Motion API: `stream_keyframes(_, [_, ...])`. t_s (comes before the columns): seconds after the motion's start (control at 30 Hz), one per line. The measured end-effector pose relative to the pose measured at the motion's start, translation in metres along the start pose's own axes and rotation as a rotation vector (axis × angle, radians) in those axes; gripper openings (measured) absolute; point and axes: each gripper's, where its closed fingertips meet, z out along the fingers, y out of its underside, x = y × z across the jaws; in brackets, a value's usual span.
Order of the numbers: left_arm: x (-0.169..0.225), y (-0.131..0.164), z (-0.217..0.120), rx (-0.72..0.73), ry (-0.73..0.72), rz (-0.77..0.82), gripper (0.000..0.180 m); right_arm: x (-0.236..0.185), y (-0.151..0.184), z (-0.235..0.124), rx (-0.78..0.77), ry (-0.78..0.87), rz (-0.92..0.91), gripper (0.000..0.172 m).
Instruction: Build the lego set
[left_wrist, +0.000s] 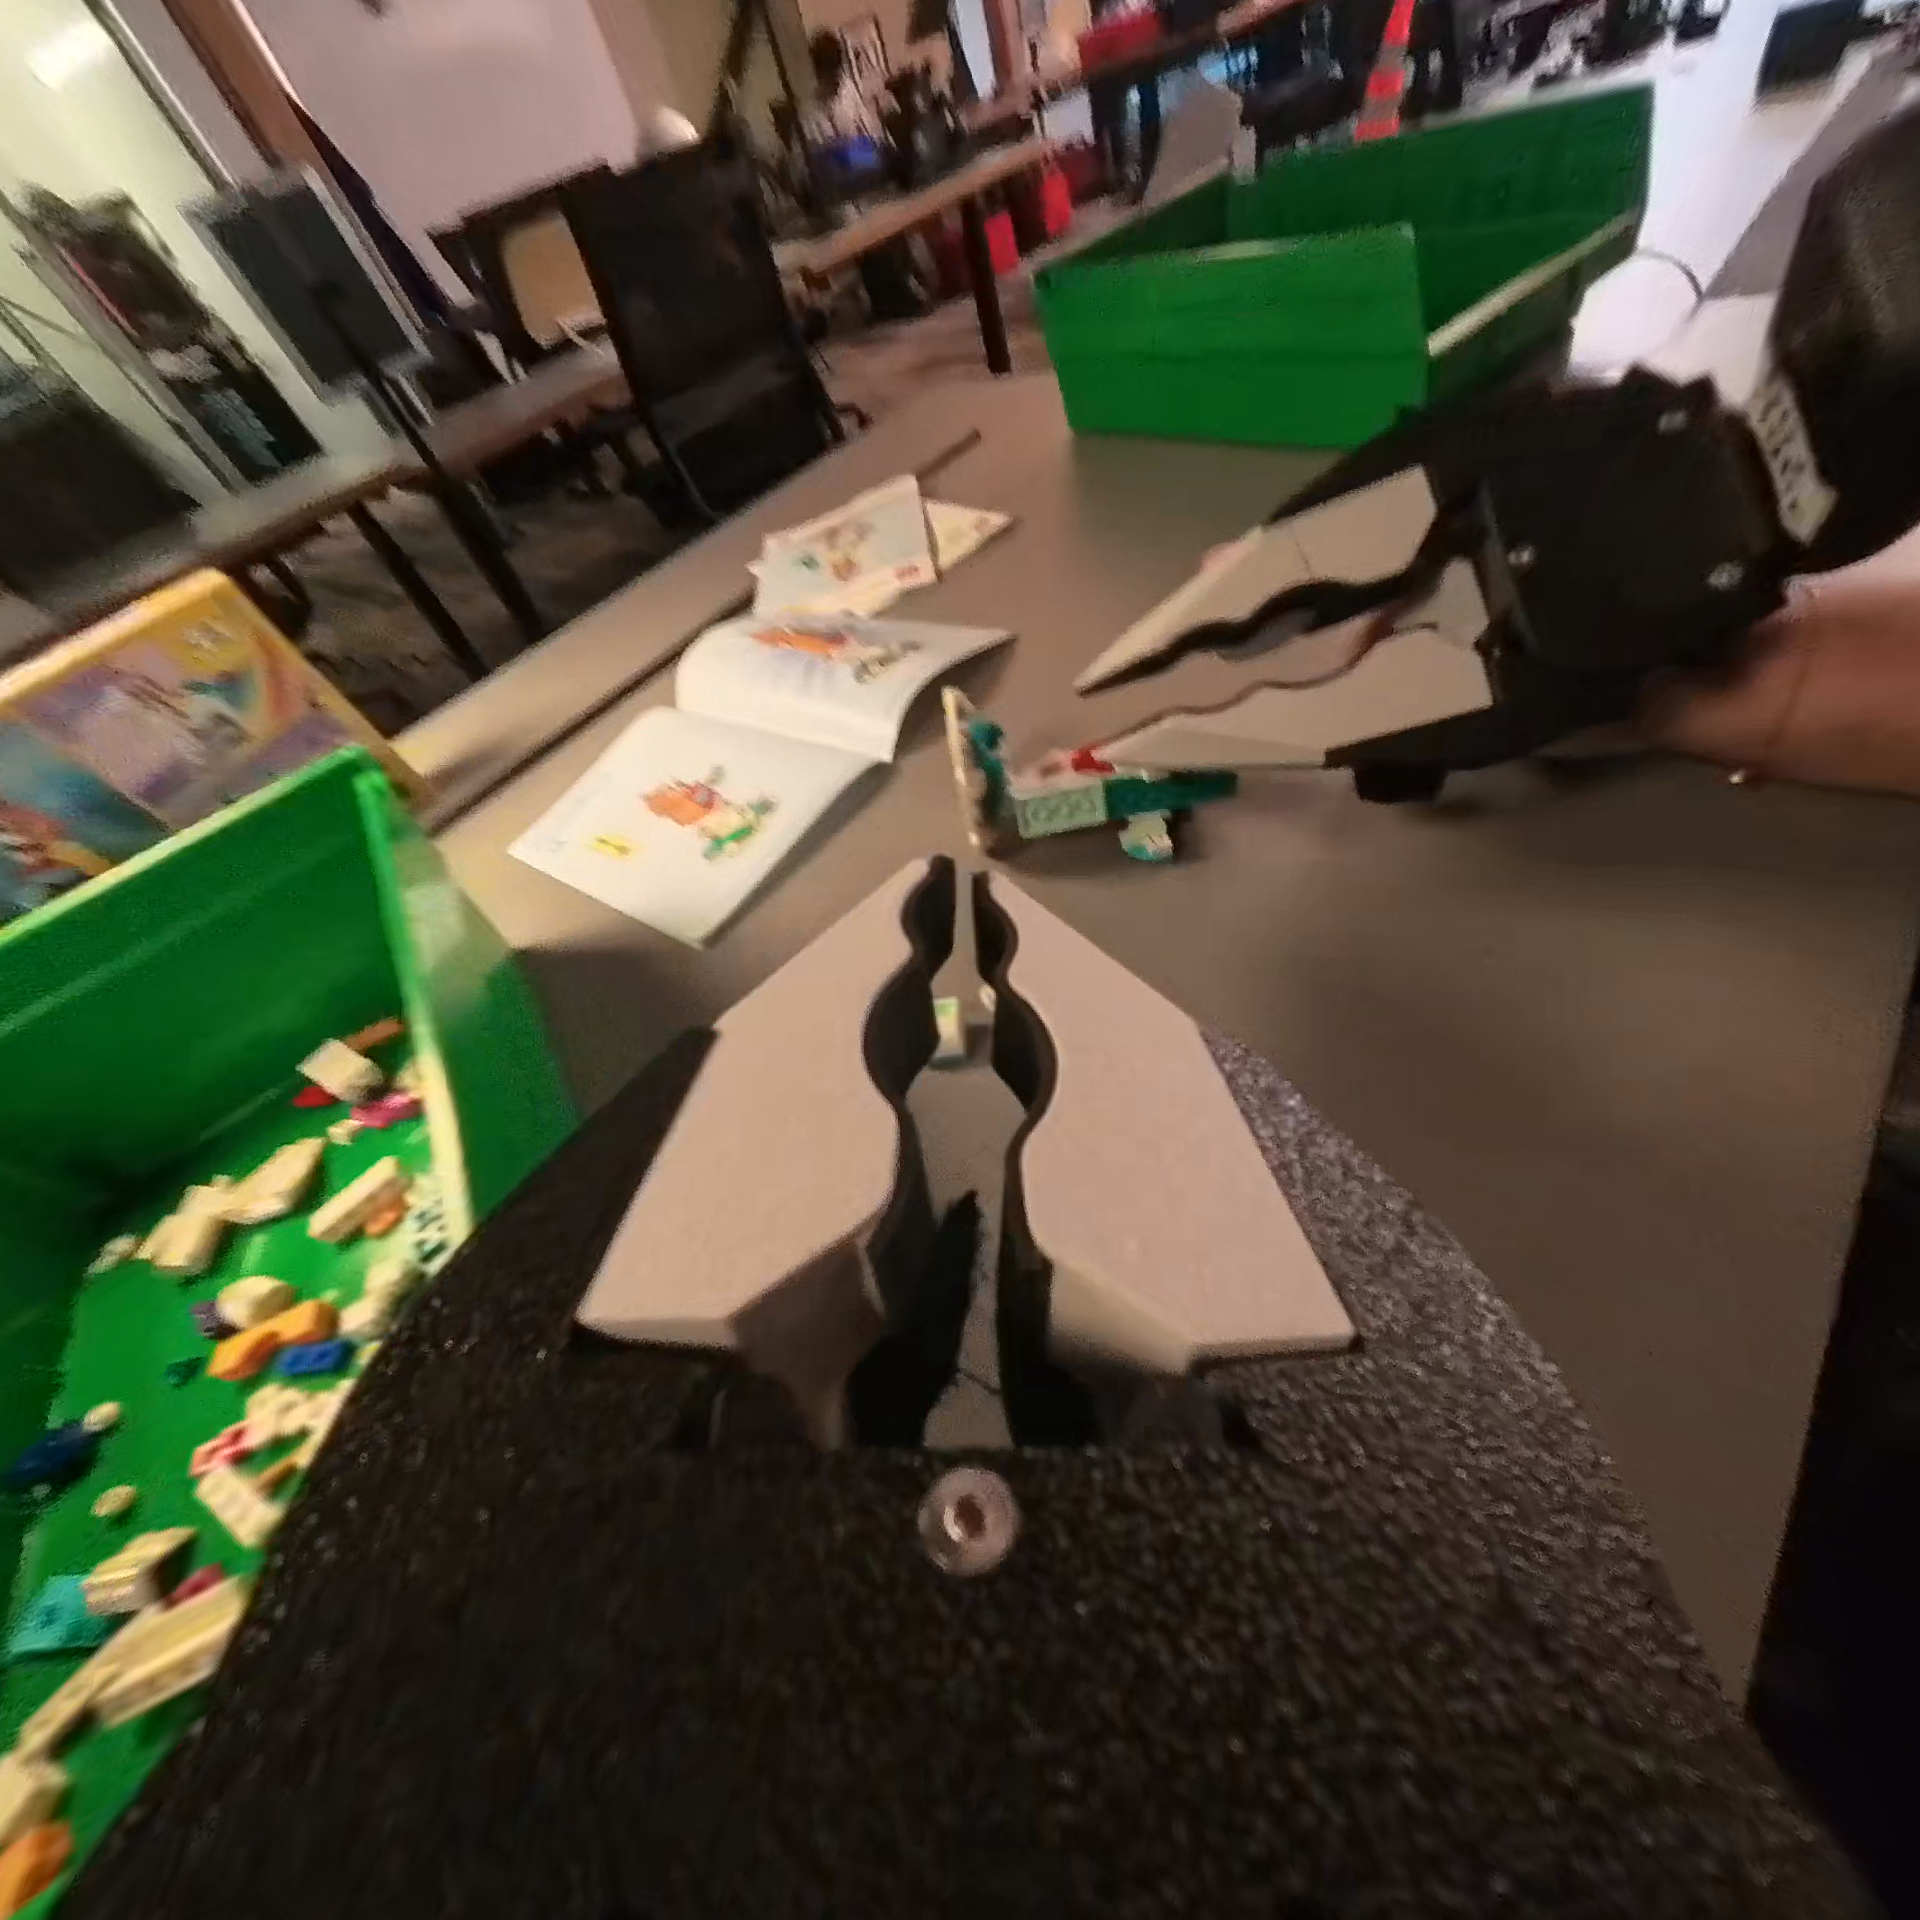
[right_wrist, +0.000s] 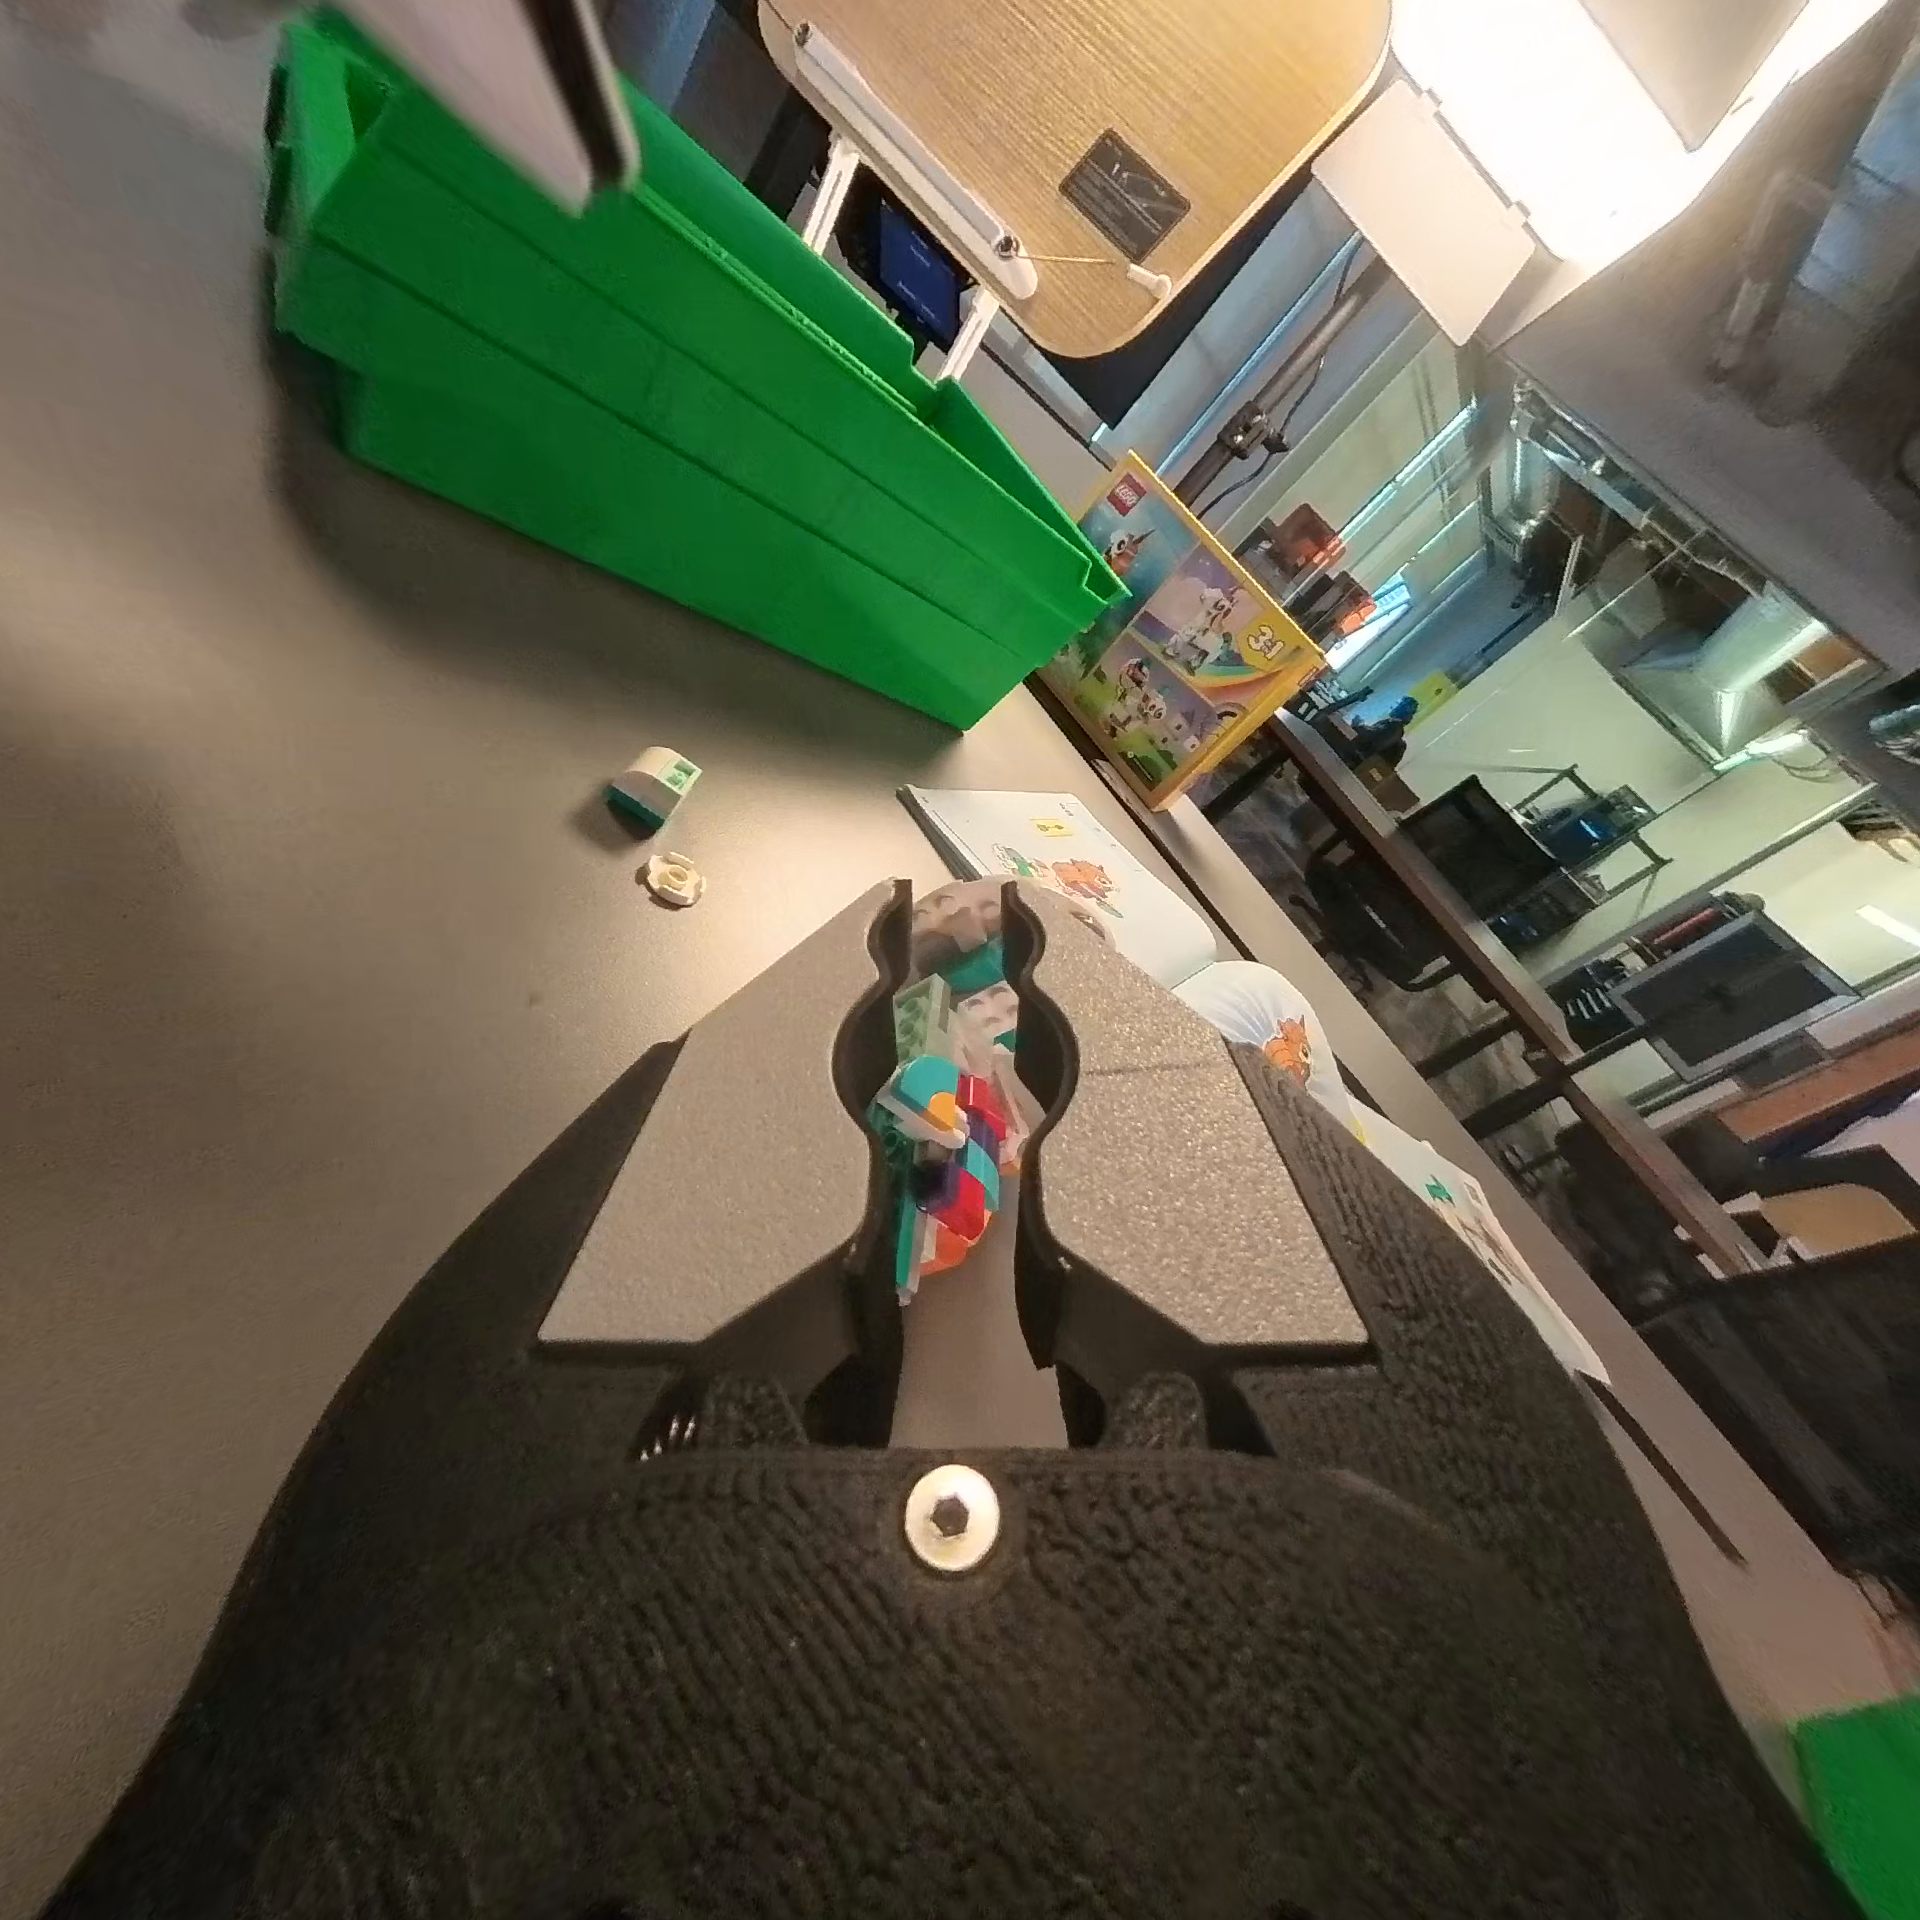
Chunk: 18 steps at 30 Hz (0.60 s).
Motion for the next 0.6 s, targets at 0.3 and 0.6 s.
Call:
stream_keyframes(0.3, [0.003,0.084,0.057,-0.365,-0.034,-0.076,0.036,0.0,0.001,0.0,-0.004,0.001,-0.006,0.015])
stream_keyframes(0.6, [-0.007,0.094,0.067,-0.391,-0.039,-0.209,0.033,0.0,0.001,0.0,-0.005,0.0,-0.006,0.014])
